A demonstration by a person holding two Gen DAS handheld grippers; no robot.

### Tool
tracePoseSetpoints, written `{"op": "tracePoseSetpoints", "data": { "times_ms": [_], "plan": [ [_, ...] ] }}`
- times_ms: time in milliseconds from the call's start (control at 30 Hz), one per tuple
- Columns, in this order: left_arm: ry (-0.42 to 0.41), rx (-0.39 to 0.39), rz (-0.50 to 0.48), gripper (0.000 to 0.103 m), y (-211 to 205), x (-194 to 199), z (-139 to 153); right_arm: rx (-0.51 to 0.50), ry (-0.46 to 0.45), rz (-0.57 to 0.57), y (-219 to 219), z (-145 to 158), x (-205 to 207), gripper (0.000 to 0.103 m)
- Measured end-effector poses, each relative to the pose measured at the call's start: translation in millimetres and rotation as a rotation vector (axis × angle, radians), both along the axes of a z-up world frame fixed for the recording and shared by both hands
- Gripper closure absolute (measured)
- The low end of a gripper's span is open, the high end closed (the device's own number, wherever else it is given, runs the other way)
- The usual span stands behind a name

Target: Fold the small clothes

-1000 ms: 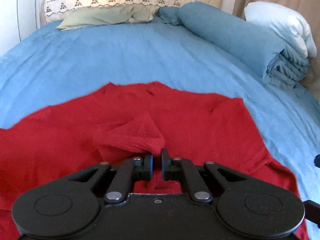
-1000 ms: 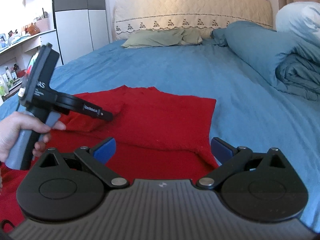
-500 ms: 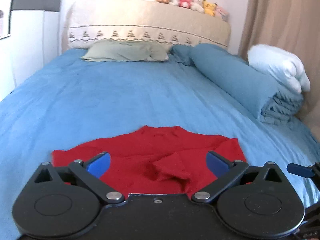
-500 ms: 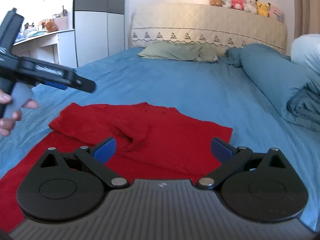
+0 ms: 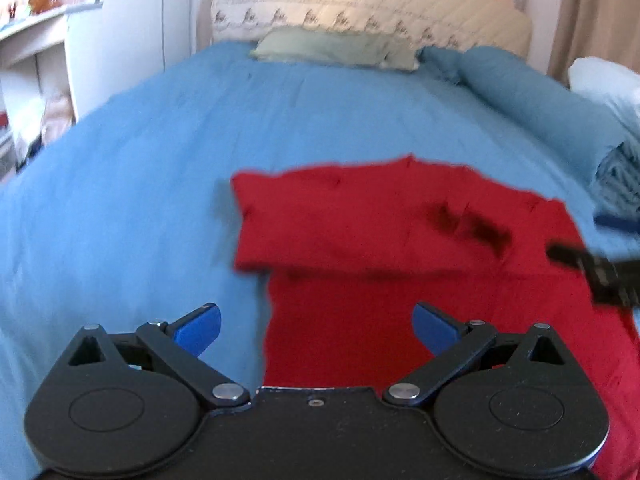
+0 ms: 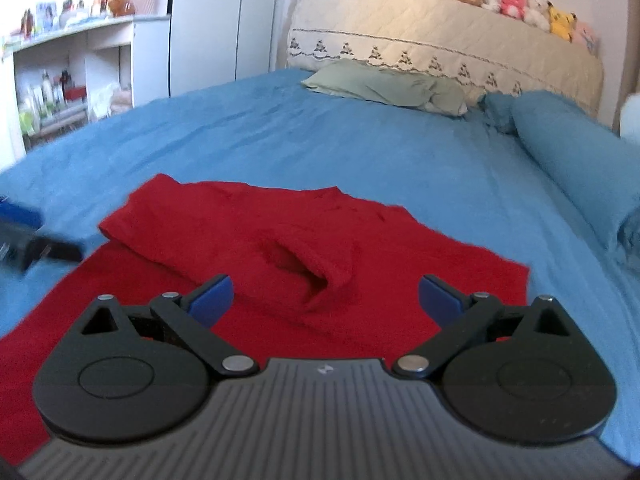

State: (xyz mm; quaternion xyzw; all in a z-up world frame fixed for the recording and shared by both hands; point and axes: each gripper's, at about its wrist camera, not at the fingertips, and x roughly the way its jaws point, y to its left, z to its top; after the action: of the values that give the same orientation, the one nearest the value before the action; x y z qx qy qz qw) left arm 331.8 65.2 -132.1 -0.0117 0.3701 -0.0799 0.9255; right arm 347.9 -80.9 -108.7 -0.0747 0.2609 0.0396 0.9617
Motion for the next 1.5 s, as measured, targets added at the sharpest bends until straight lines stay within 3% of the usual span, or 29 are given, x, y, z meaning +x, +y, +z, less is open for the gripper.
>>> {"op": "tracePoseSetpoints", "data": {
  "times_ms": [100,167,333,400,433,467,667,767,867,967,1100,1200,1267,1333,1400,1500],
  "plan": [
    [0.019,-0.014,0.012,0.000,8,-5,-14,-0.112,-0.010,0.034,16,-13,31,0.001],
    [0.024,-0.030,0.019,0.000,14,-7,-20,-0.175,0.018,0.070,28,-22,54,0.019],
    [0.027,-0.068,0.028,0.000,25,-5,-23,-0.346,0.097,0.130,53,-54,104,0.035],
    [0.026,-0.076,0.031,0.000,29,-5,-23,-0.397,0.113,0.151,60,-66,114,0.055],
    [0.027,-0.077,0.031,0.000,29,-4,-23,-0.421,0.128,0.162,62,-70,120,0.076],
    [0.028,-0.077,0.032,0.000,30,-4,-23,-0.431,0.137,0.162,62,-73,124,0.081],
    [0.027,-0.072,0.019,0.000,30,0,-23,-0.281,0.010,0.045,26,-32,132,0.081],
    [0.018,-0.066,0.007,0.000,25,5,-21,-0.168,-0.048,-0.061,-15,-4,134,0.081],
    [0.009,-0.062,0.002,0.000,21,9,-20,-0.053,-0.080,-0.197,-61,5,131,0.081],
    [0.014,-0.071,-0.003,0.000,16,14,-20,0.032,-0.048,-0.300,-102,-10,123,0.081],
    [0.025,-0.052,-0.021,0.000,8,19,-21,0.099,0.054,-0.332,-131,-50,120,0.081],
    [0.020,-0.022,-0.036,0.000,5,21,-19,0.156,0.046,-0.356,-143,-60,115,0.081],
    [0.016,-0.014,-0.039,0.000,3,23,-18,0.198,-0.011,-0.387,-154,-53,112,0.081],
    [0.014,-0.014,-0.039,0.000,2,25,-19,0.213,-0.045,-0.420,-158,-51,99,0.081],
    [0.015,-0.014,-0.033,0.000,1,28,-20,0.212,-0.009,-0.438,-166,-55,101,0.081],
    [0.017,-0.013,-0.016,0.000,0,32,-21,0.135,0.026,-0.486,-167,-68,98,0.087]
  ]
}}
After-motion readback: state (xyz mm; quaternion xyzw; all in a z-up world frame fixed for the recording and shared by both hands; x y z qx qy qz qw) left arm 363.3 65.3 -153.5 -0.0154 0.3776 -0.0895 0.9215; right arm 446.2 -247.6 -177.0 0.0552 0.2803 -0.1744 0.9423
